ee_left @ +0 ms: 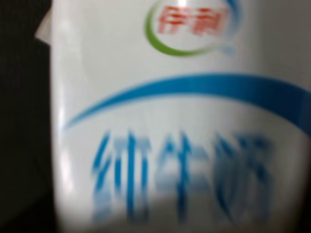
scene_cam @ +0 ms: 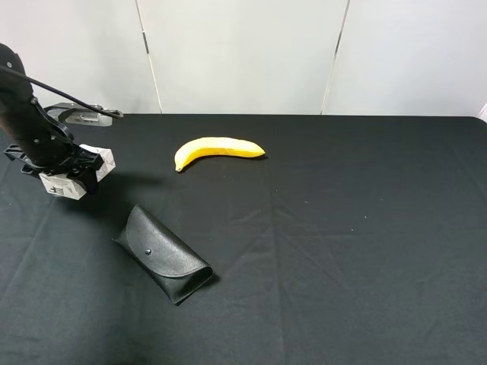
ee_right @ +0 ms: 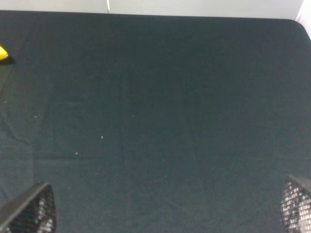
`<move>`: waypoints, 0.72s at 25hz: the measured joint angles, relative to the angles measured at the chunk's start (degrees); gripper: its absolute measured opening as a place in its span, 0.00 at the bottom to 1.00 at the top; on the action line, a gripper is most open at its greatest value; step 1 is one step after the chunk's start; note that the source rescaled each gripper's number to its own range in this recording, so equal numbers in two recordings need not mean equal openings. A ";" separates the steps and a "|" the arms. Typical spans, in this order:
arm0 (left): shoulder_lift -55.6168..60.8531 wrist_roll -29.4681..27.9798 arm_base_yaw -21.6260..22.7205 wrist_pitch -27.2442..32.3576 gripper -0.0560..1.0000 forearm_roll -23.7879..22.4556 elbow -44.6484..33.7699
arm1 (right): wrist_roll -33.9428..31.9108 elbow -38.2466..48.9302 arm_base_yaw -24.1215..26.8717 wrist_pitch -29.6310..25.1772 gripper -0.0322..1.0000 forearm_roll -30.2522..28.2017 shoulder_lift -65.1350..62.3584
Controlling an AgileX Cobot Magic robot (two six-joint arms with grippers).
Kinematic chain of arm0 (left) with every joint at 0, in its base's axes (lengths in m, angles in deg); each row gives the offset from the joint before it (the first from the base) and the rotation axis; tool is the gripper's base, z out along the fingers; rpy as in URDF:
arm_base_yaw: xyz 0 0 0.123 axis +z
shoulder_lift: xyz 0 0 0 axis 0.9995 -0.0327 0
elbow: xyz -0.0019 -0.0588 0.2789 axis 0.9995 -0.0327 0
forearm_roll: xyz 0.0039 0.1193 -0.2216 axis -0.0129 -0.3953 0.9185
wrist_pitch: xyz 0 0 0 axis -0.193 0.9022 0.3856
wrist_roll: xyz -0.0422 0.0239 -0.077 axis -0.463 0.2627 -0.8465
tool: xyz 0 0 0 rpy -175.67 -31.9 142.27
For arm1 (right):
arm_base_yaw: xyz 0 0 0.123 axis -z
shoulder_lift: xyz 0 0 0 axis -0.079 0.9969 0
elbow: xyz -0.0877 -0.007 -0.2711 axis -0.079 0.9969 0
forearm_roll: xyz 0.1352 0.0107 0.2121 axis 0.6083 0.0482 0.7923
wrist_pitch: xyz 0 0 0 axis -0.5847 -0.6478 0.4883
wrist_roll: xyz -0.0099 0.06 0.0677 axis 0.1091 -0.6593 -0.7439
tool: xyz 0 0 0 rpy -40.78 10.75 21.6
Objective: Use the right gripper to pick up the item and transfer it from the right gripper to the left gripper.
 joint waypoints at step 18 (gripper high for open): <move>1.01 -0.05 0.00 1.61 1.00 0.57 0.98 | 0.00 0.00 0.00 0.00 1.00 0.00 0.00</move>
